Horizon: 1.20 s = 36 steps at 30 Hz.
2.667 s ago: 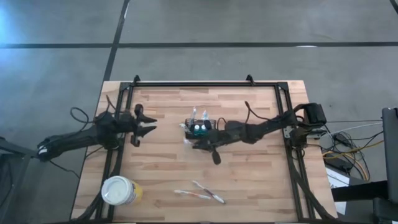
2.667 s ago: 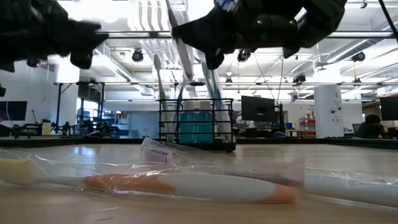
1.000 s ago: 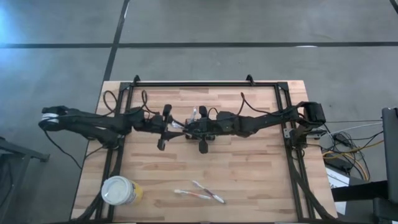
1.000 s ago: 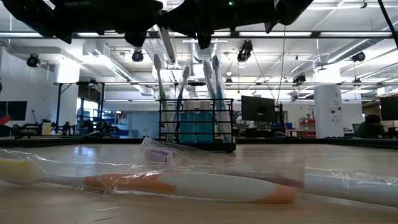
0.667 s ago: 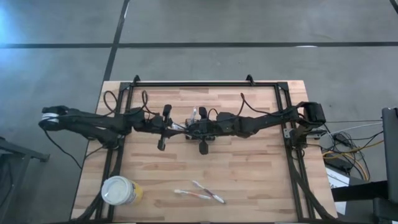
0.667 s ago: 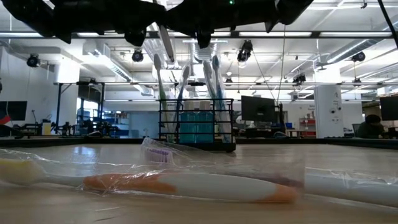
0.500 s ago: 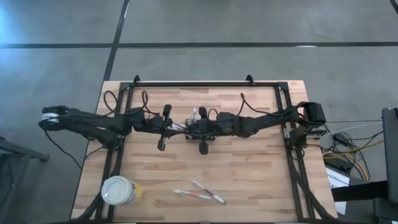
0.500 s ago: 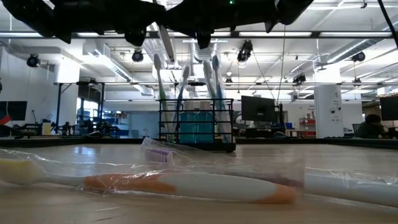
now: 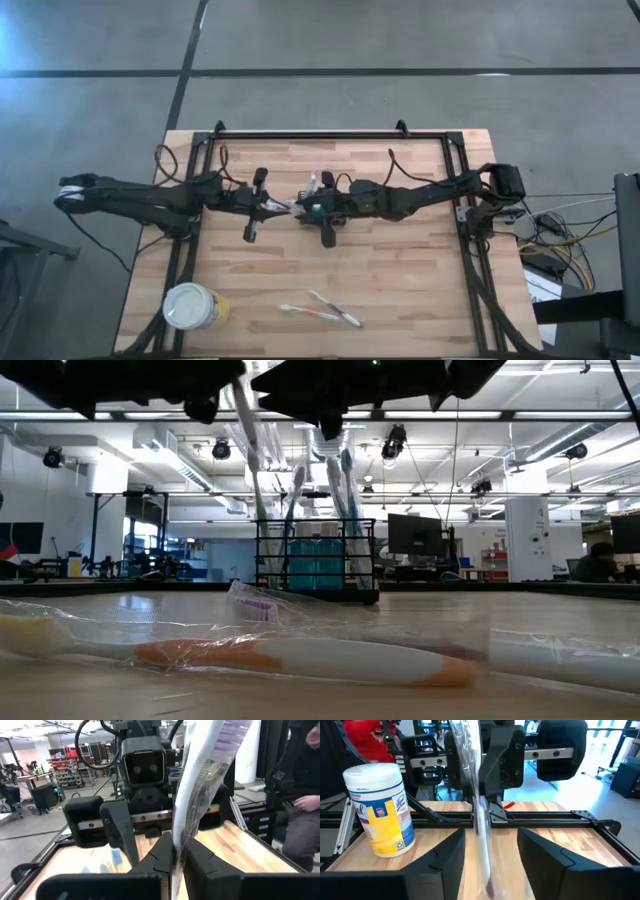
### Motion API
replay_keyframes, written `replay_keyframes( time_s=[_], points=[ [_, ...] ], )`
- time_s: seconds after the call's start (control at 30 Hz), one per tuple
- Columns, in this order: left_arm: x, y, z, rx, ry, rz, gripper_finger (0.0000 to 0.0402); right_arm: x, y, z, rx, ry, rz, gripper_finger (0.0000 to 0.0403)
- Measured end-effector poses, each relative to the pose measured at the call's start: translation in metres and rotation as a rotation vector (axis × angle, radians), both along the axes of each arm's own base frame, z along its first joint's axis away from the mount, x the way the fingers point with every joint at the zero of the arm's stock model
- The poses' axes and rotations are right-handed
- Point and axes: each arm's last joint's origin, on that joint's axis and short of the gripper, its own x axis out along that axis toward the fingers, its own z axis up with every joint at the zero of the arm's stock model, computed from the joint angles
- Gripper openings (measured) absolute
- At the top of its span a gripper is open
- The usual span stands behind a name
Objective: Pick & Place toothbrushing station
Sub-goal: Put the violet toothbrush into the wire organizer
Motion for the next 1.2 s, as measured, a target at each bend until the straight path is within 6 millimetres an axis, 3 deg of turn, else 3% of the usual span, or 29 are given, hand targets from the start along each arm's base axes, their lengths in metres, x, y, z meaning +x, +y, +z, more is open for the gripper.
replay_keyframes(
  time_s=[0.13,0.4,0.63,0.73,0.9,1.03,1.2],
  points=[
    [-0.02,0.0,-0.005,0.008,-0.023,0.008,0.0022,-0.004,0.004,0.003,0.0,-0.01,0.011,0.0187],
    [-0.067,0.01,-0.038,-0.07,-0.097,0.099,0.0022,-0.024,0.014,0.012,-0.037,-0.034,0.052,0.0173],
    [-0.09,0.015,-0.049,-0.1,-0.066,0.168,0.0022,-0.091,0.008,0.035,-0.014,-0.156,0.044,0.012],
    [-0.096,0.014,-0.046,-0.096,-0.096,0.162,0.0022,-0.124,0.006,0.034,-0.009,-0.236,0.044,0.0082],
    [-0.102,0.013,-0.046,-0.095,-0.101,0.161,0.0022,-0.172,0.003,0.016,0.033,-0.319,0.031,0.0019],
    [-0.102,0.013,-0.051,-0.091,-0.083,0.166,0.0022,-0.192,0.0,-0.002,0.065,-0.3,-0.038,0.0009],
    [-0.102,0.014,-0.058,-0.092,-0.072,0.172,0.0022,-0.22,-0.002,-0.005,0.071,-0.384,-0.042,0.0008]
  ],
)
